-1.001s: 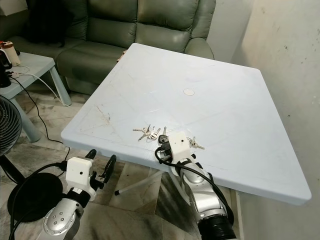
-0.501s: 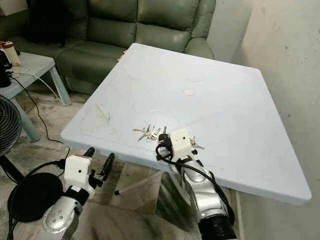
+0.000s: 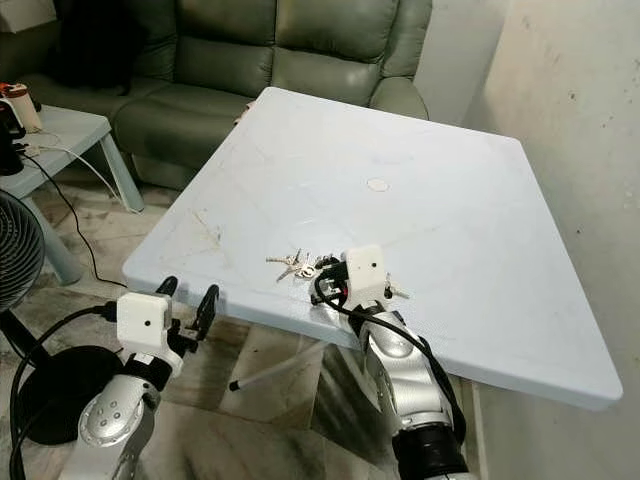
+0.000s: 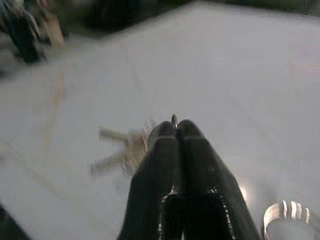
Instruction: Hang keys on a hook
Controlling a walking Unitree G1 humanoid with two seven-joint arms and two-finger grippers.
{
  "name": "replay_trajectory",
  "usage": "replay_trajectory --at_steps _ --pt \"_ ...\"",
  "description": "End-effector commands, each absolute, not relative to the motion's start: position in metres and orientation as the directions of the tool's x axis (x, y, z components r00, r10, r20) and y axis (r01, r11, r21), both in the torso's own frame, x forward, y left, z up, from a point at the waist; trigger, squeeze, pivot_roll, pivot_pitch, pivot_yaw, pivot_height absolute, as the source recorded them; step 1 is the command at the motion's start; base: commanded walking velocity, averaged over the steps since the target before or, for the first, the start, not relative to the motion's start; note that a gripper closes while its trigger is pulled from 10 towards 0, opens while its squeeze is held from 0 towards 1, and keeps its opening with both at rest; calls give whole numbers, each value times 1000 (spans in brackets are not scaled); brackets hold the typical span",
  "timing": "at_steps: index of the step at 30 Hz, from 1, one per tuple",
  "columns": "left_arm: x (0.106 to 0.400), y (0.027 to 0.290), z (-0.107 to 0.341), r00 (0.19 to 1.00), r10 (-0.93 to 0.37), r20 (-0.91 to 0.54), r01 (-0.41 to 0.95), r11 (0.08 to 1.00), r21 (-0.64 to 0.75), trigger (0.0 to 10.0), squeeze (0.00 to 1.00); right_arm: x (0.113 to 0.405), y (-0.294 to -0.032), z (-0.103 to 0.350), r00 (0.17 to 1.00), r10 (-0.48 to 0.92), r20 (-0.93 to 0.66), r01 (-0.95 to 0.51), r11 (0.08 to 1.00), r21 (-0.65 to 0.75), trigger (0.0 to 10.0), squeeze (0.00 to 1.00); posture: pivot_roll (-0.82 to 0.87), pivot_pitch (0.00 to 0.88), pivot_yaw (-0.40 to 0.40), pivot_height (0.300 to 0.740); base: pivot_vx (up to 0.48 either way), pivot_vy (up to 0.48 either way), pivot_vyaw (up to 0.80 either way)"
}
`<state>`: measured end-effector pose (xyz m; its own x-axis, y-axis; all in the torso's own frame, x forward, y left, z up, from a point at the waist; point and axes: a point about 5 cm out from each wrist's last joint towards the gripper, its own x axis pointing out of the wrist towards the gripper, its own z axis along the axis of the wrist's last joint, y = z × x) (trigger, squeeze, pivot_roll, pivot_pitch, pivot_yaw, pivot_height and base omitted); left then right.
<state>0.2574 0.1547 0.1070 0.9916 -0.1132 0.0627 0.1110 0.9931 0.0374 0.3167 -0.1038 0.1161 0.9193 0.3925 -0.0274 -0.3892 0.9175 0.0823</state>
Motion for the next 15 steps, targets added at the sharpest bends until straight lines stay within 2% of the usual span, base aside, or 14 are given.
replay_trajectory --at_steps 1,4,6,9,11,13,15 --pt "268 171 129 992 -36 125 36 999 1 10000 0 323 -106 153 906 400 137 -410 911 49 0 0 -14 0 -92 732 0 0 0" --pt "270 178 138 988 -14 153 14 1000 2 10000 0 324 -107 159 903 399 161 -409 912 35 0 0 -18 0 -88 732 0 0 0" --pt "271 184 143 986 12 165 -21 998 53 10000 0 323 -107 163 893 408 188 -419 908 19 0 0 -21 0 -82 732 0 0 0" --pt "269 198 153 980 50 191 -56 998 27 10000 0 321 -111 170 888 400 226 -415 910 20 0 0 -23 0 -78 732 0 0 0" --pt "267 201 156 978 43 203 -49 999 22 10000 0 320 -115 169 893 389 226 -404 915 18 4431 0 -23 0 -76 732 0 0 0" --pt "265 207 158 975 54 218 -49 998 -29 10000 0 318 -120 167 896 378 232 -391 920 8 10000 0 -23 0 -73 732 0 0 0" --pt "265 213 154 976 89 197 -74 994 -80 10000 0 319 -125 163 904 363 227 -375 927 11 10000 0 -26 0 -71 732 0 0 0"
